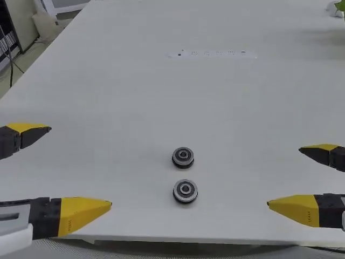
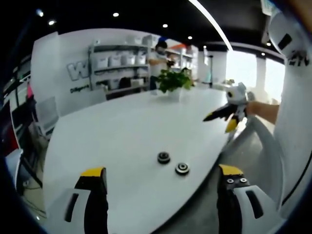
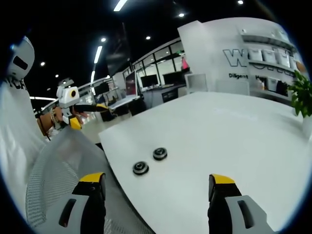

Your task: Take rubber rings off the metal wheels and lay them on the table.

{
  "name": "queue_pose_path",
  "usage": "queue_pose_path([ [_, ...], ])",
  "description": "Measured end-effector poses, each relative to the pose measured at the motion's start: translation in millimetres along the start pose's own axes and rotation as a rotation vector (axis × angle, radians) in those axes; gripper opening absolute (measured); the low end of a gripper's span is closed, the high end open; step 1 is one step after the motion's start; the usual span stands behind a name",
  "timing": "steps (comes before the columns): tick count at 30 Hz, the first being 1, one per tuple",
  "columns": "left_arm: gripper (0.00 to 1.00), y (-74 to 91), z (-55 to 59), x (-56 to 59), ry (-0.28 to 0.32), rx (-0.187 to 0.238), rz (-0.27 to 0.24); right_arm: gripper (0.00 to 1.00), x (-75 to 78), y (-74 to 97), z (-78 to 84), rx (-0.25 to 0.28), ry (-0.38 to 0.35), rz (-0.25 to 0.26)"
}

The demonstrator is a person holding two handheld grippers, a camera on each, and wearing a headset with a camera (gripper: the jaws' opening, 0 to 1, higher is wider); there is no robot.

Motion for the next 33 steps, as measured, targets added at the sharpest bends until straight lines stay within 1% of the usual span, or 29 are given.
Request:
queue_pose_path([
  [6,0.94,-13.6,-11.2,0.4,0.005,0.038,0.026,0.83,3.4,-9.1,-2.6,0.014,0.02,-0.028],
  [9,0.94,-25.7,-16.0,1.0,-0.008,0.043,0.04,0.8,3.8,-15.2,-3.6,0.024,0.021,-0.049],
  [11,0.93,-34.4,-18.1,3.6,-0.029,0.041,0.064,0.79,4.0,-20.8,-3.2,0.027,0.021,-0.067],
  [14,0.92,-45.3,-20.3,6.2,-0.037,0.042,0.09,0.78,4.8,-28.8,-1.7,0.025,0.03,-0.084],
  [15,0.91,-49.6,-20.8,7.5,-0.04,0.042,0.106,0.77,4.9,-31.1,-1.2,0.024,0.031,-0.09],
  [19,0.9,-61.2,-21.5,9.0,-0.068,0.018,0.14,0.74,3.6,-43.0,2.1,0.022,0.031,-0.126],
  [24,0.87,-75.4,-23.9,11.8,-0.092,0.005,0.184,0.72,2.3,-56.1,5.0,0.006,0.042,-0.168],
  [26,0.86,-82.3,-22.1,13.6,-0.097,-0.006,0.205,0.7,2.9,-61.4,5.5,-0.001,0.046,-0.182],
  [28,0.85,-88.4,-18.2,16.0,-0.105,-0.03,0.229,0.69,2.5,-66.4,5.5,-0.005,0.054,-0.198],
  [29,0.84,-90.5,-16.5,16.6,-0.109,-0.046,0.232,0.69,2.1,-68.2,5.8,-0.01,0.059,-0.207],
  [30,0.84,-93.7,-16.2,17.3,-0.118,-0.052,0.231,0.68,2.0,-71.2,6.6,-0.017,0.064,-0.219],
  [32,0.83,-98.2,-17.6,20.3,-0.121,-0.041,0.245,0.65,1.9,-76.5,9.8,-0.041,0.067,-0.235],
  [33,0.83,-101.1,-18.3,22.0,-0.111,-0.036,0.257,0.64,1.2,-79.5,11.2,-0.049,0.074,-0.243],
])
Point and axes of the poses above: the centre of the closed fingertips' face, and the gripper's own axes: y roughly backward along the fingers, x roughly to its right, z roughly out of its underside, the point moved 5 cm from there along y, roughly backward along the fingers, and after that the axes turned 1 degree about x, right-handed, at the moved point
